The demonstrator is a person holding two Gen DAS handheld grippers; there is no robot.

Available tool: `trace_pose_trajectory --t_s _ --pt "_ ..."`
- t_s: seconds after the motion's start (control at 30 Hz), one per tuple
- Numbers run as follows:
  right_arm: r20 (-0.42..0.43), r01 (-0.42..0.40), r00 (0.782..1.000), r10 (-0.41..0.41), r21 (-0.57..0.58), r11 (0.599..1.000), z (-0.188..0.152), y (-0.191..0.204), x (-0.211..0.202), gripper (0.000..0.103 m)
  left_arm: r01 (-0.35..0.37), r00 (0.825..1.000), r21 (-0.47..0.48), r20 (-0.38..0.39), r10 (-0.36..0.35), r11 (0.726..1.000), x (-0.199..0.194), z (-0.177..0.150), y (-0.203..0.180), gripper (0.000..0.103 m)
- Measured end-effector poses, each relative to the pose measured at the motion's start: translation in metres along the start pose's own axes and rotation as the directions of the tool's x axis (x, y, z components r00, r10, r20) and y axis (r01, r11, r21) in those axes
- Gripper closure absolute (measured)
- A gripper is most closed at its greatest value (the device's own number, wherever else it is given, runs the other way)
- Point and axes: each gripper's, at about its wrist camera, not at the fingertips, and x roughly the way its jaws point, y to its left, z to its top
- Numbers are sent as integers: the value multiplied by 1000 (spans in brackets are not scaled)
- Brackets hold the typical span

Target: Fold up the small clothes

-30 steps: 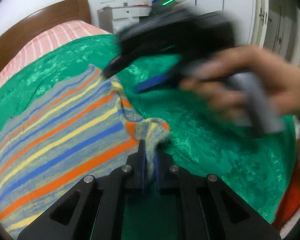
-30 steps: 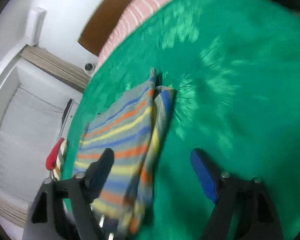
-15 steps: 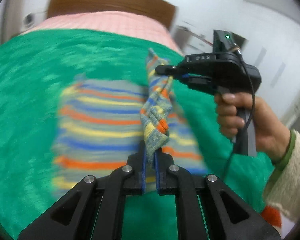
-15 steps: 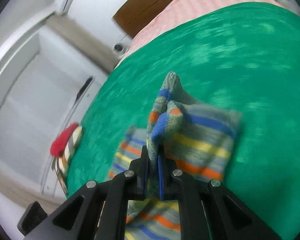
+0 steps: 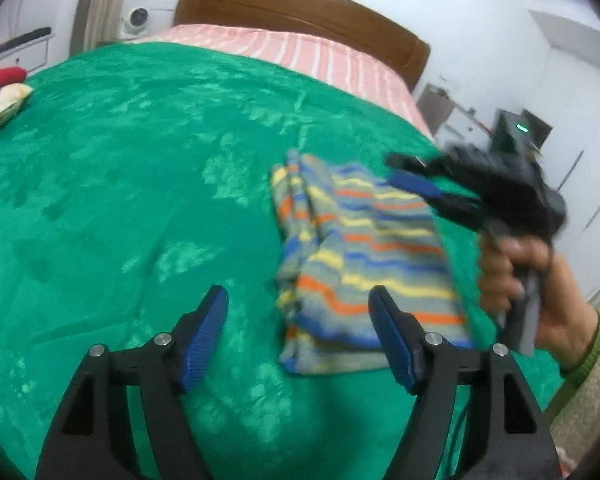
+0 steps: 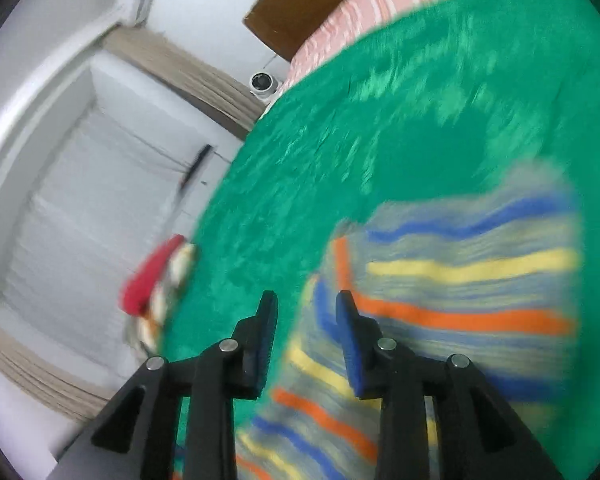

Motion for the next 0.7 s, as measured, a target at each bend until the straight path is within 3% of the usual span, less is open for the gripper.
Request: trace_pose_trajectory --t_s 0.07,0.1,0.13,0.23,0.3,0.33,0.4,0.47,0.5,0.57,0.6,0.63,0.7 --pt "-14 84 996 -87 -147 986 -9 12 -31 71 16 1000 21 -9 -16 1000 10 7 -9 32" --pt "-23 108 993 -115 -210 972 -17 18 -44 71 9 1000 42 -22 -8 999 18 8 -16 53" --pt "-45 115 990 -134 -285 952 -33 27 -56 71 -10 999 50 -51 13 999 26 11 -15 97" --pt "-127 125 974 -185 -377 918 -81 28 -64 71 -64 991 0 -114 64 998 42 4 -12 102" --pt "-204 199 933 -297 -395 897 -115 10 -51 71 -87 988 -19 -129 84 996 42 -4 -6 102" --pt "-184 229 927 -326 -410 883 -132 4 -52 72 -109 985 -27 -138 104 994 41 -10 1 102" --pt "-106 260 937 -333 -427 866 -148 7 -63 72 -107 984 -27 -149 102 994 38 -12 7 101" --pt "-85 290 933 -349 -398 871 -151 9 -71 72 -131 981 -17 -148 127 991 26 -9 5 95" --pt "-78 305 930 -358 -376 875 -152 10 -75 70 -166 977 3 -135 164 986 15 -7 2 85" --pt "-41 331 931 -363 -328 885 -159 13 -91 52 -219 971 50 -90 223 974 -3 -8 -7 46" --pt "-12 331 936 -352 -311 891 -165 14 -101 38 -242 967 66 -66 246 968 -12 -9 -11 18" --pt "11 337 937 -350 -303 892 -171 17 -111 28 -265 963 78 -30 268 961 -20 -9 -14 10" --pt "61 360 931 -359 -295 885 -186 24 -130 25 -299 954 103 21 298 949 -35 -11 -19 9"
